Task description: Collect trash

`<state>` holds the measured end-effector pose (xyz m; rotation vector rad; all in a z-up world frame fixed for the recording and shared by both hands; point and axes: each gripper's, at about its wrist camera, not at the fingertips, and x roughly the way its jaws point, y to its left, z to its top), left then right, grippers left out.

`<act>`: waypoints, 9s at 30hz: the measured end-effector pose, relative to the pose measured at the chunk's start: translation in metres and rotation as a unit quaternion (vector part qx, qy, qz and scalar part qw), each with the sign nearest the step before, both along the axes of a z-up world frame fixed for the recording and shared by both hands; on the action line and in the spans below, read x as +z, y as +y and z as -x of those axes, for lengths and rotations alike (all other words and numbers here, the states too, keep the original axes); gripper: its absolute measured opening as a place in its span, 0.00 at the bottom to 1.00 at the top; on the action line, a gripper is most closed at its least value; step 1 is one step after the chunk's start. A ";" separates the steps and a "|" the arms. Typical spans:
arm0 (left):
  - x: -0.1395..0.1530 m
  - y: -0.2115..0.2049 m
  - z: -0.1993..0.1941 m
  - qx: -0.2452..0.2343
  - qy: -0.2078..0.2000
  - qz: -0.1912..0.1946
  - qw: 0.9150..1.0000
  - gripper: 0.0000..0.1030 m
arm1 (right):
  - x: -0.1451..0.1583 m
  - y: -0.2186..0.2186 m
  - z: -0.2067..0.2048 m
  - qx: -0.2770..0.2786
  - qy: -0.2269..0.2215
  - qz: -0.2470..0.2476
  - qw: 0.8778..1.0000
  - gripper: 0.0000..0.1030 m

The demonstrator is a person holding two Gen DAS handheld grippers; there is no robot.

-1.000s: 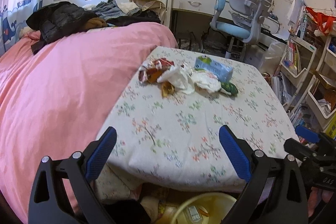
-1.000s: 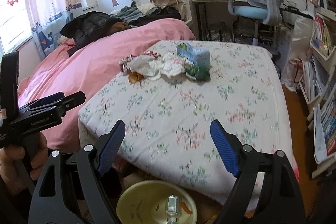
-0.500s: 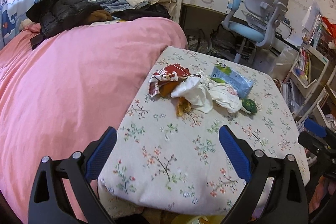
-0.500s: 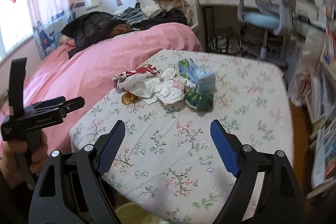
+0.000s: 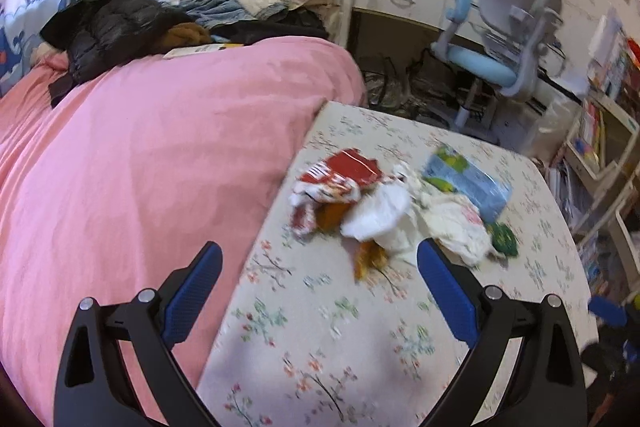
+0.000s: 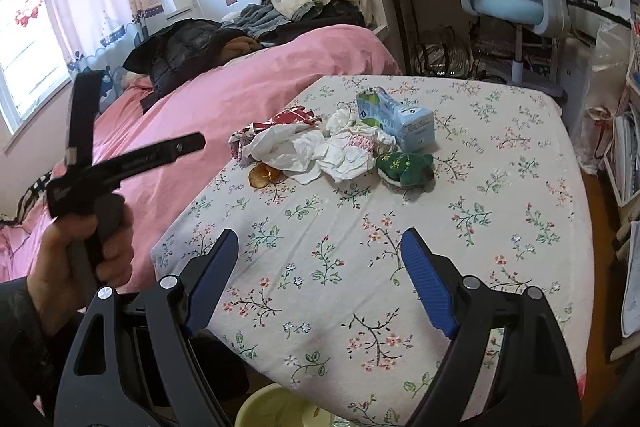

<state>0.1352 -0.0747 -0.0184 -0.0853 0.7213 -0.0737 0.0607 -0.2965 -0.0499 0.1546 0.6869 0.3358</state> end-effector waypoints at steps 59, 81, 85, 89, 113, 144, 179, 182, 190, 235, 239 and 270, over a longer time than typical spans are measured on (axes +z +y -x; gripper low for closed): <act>0.021 0.055 0.036 0.002 -0.001 0.162 0.987 0.03 | -0.057 0.117 -0.098 0.059 0.089 -0.073 0.992 0.72; 0.019 0.054 0.032 -0.027 0.016 0.184 0.982 0.02 | -0.063 0.108 -0.134 0.050 0.111 -0.015 0.992 0.11; 0.017 0.048 0.036 -0.035 0.021 0.179 0.983 0.03 | -0.053 0.087 -0.097 0.062 0.115 -0.013 0.991 0.11; 0.013 0.045 0.042 -0.045 0.028 0.184 0.982 0.03 | -0.043 0.083 -0.070 0.075 0.108 0.001 0.991 0.11; 0.012 0.004 0.055 -0.121 0.034 0.128 0.984 0.03 | -0.054 0.085 -0.054 0.086 0.084 0.059 0.991 0.15; 0.013 -0.040 0.108 -0.184 -0.004 0.044 0.982 0.03 | -0.045 0.041 0.101 0.108 0.104 -0.035 0.988 0.14; -0.043 -0.081 0.214 -0.234 0.083 -0.002 0.969 0.68 | -0.031 -0.022 0.141 -0.068 0.035 -0.070 0.995 0.58; -0.038 -0.070 0.211 -0.203 0.059 0.010 0.977 0.72 | -0.032 -0.020 0.140 -0.067 0.033 -0.065 0.995 0.58; -0.033 -0.055 0.204 -0.143 0.037 0.028 0.989 0.76 | -0.034 -0.014 0.140 -0.063 0.032 -0.048 0.996 0.58; -0.028 -0.056 0.209 -0.126 0.001 0.009 0.992 0.86 | -0.034 -0.009 0.140 -0.060 0.030 -0.037 0.997 0.59; -0.028 -0.056 0.209 -0.126 0.000 0.009 0.992 0.86 | -0.034 -0.009 0.140 -0.060 0.030 -0.037 0.997 0.59; -0.025 -0.052 0.202 -0.113 -0.009 0.013 0.994 0.88 | -0.032 -0.010 0.134 -0.057 0.030 -0.035 0.997 0.59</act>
